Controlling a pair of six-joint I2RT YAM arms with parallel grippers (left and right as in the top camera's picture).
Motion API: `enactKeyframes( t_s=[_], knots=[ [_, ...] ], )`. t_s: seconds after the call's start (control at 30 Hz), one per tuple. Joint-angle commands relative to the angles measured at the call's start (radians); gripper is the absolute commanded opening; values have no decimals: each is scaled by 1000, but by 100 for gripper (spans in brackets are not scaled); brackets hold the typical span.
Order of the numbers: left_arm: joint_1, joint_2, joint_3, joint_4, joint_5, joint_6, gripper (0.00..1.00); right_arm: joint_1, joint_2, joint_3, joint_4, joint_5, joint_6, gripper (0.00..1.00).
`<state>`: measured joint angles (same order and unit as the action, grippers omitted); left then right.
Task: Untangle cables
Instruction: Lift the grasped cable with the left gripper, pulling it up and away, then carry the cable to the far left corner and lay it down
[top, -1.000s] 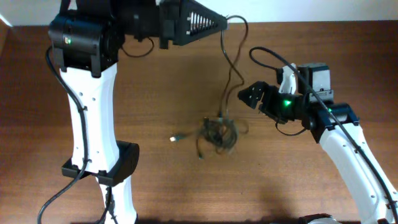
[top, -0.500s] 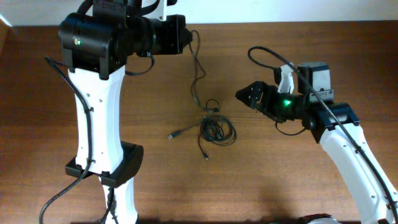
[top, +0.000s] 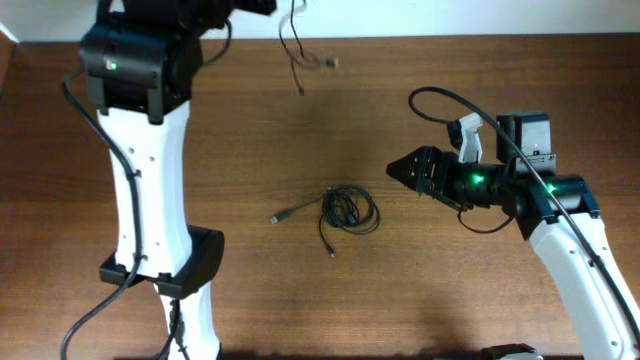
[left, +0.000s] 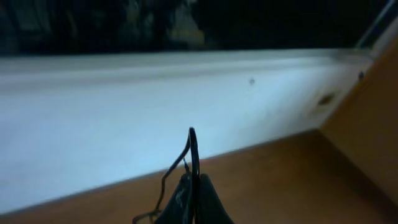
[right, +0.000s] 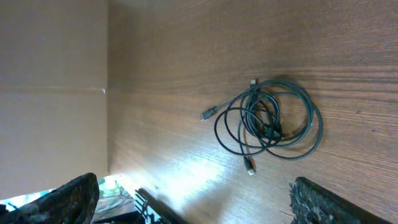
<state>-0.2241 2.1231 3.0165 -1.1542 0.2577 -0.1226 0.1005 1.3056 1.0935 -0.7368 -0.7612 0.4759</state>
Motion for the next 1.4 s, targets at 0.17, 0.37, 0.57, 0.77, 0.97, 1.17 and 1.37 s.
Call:
enactKeyframes(
  t_s=[0.17, 0.37, 0.57, 0.77, 0.97, 1.17, 1.37],
  knots=[
    [207, 186, -27, 114, -90, 35, 0, -3, -1, 6, -27, 17, -56, 98],
    [385, 345, -153, 253, -91, 35, 0, -3, 0, 6, -39, 66, -58, 99],
    [558, 511, -198, 333, -211, 35, 6, -3, 8, 6, -49, 67, -58, 99],
    [712, 566, -251, 465, -214, 34, 99, -3, 10, 6, -58, 75, -57, 98],
    [726, 566, -332, 374, -177, 34, 100, 19, 10, 6, -64, 94, -58, 99],
    [657, 588, -483, 372, -97, 35, 100, 74, 10, 6, -60, 146, -57, 99],
    [603, 640, -493, 375, -306, 34, 97, 77, 10, 6, -60, 146, -57, 99]
  ],
)
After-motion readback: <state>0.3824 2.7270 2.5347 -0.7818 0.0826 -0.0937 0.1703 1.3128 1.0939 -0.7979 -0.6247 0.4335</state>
